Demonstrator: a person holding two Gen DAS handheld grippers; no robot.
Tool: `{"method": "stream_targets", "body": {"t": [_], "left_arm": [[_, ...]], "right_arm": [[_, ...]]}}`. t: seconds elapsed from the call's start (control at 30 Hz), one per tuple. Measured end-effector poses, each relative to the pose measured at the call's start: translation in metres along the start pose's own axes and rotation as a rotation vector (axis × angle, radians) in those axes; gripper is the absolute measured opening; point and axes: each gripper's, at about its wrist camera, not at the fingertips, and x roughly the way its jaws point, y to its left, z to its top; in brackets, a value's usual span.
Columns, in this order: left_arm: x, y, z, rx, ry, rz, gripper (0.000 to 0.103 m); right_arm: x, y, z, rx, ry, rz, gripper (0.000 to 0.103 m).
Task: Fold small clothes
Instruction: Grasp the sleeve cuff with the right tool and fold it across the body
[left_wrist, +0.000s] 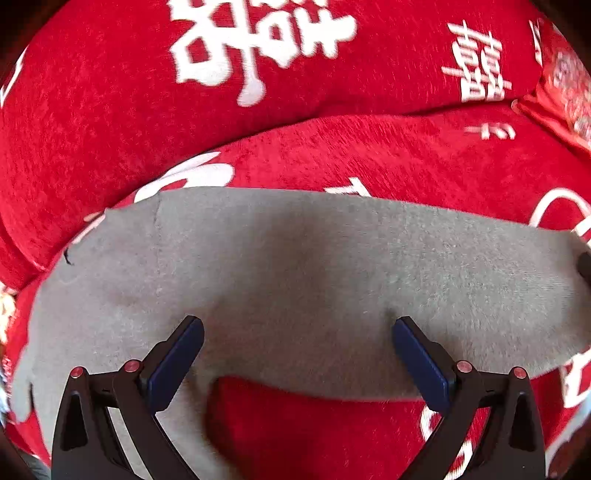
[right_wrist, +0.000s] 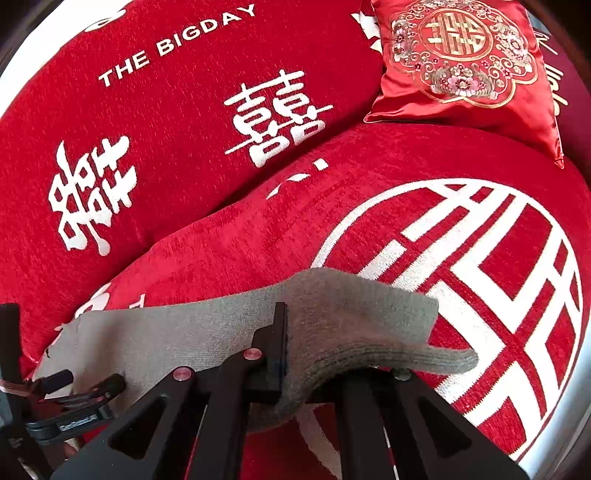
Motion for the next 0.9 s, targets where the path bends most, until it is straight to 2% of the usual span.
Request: {"method": "stream_targets", "body": {"t": [0.17, 0.33, 0.67, 0.9], "left_arm": [[-0.018, 0.053, -0.01, -0.085, -0.023, -0.069, 0.103], [-0.02, 0.114, -0.024, -0.192, -0.022, -0.055, 0.103], [-0.036, 0.204, -0.066, -0.296, -0.046, -0.052, 0.103], [-0.043, 0.262, -0.099, -0.345, -0.046, -0.038, 0.103]], "right_arm": [[-0.018, 0.014, 0.006, -0.048, -0.028, -0.027, 0.004], [-0.04, 0.057, 0.011, -0.136, -0.075, -0.039, 0.004], [-0.077, 0.179, 0.001, -0.34, -0.149, -0.024, 0.004], [-0.088, 0.274, -0.037, -0.483, -0.175, -0.005, 0.004]]}}
